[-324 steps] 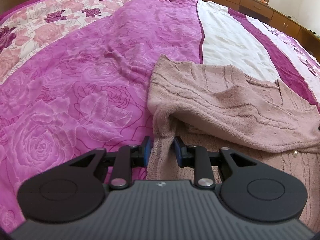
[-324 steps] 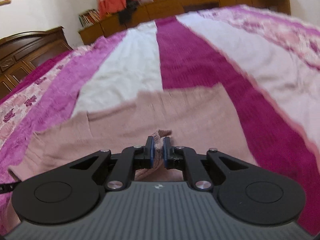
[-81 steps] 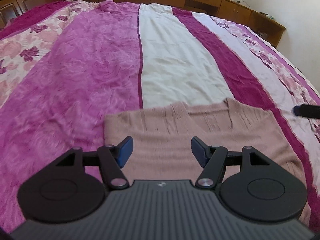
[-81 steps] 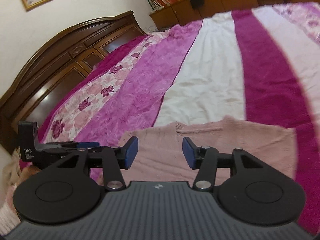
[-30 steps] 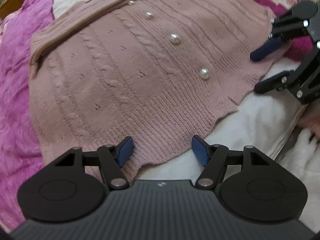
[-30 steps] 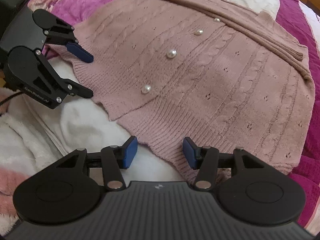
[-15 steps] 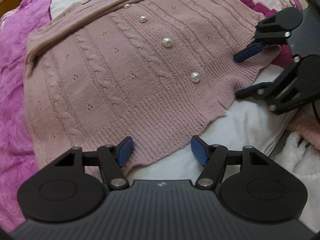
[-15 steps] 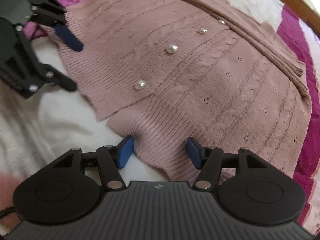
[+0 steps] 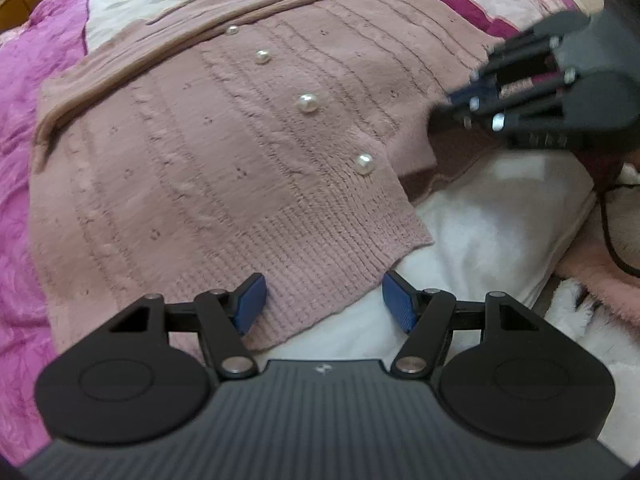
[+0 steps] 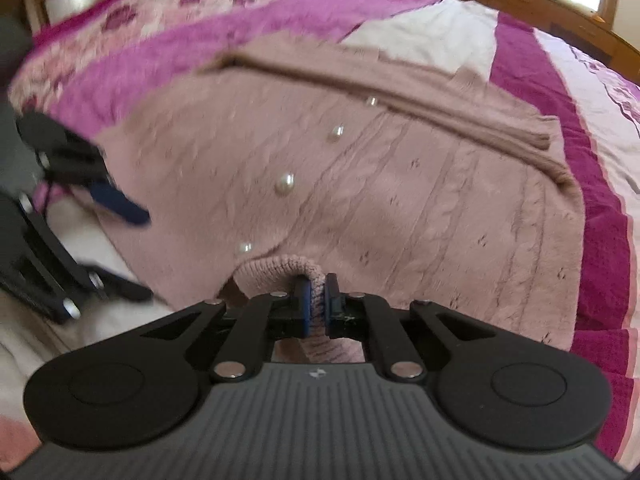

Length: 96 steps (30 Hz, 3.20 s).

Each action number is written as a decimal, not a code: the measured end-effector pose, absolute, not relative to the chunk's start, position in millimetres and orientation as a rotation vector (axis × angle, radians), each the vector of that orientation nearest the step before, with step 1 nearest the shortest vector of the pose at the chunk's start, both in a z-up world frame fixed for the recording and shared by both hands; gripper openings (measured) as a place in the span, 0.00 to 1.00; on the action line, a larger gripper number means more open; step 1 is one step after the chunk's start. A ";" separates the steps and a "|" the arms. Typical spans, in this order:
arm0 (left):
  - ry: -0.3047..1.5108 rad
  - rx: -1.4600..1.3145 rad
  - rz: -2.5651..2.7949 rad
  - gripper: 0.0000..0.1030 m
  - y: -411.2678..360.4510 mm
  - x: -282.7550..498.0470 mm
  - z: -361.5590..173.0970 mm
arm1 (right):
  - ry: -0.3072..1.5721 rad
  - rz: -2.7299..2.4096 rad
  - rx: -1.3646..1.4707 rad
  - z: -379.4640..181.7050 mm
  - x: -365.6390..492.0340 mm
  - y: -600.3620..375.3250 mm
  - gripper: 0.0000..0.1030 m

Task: Fold small clothes
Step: 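Grasp the ribbed hem with the right tool while the left tool grasps the hem nearby, then lift the hem with both tools and fold it up over the cardigan toward the collar, then open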

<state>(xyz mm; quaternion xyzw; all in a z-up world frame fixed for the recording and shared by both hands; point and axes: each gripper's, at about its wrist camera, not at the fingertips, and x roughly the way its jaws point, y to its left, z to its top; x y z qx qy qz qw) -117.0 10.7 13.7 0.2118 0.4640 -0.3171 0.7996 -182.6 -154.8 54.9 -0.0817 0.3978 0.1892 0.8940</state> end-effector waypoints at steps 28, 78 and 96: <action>0.859 0.296 -0.579 0.09 17.8 -87.2 27.1 | 0.959 0.522 -0.258 32.1 -187.1 -129.4 0.62; 0.446 0.110 -0.425 0.09 -0.6 -3.9 153.1 | 0.330 0.227 -0.066 173.0 -67.5 -159.2 0.08; 0.489 0.183 -0.330 0.09 -39.8 127.3 109.6 | 0.393 0.136 -0.126 119.5 94.1 -154.5 0.08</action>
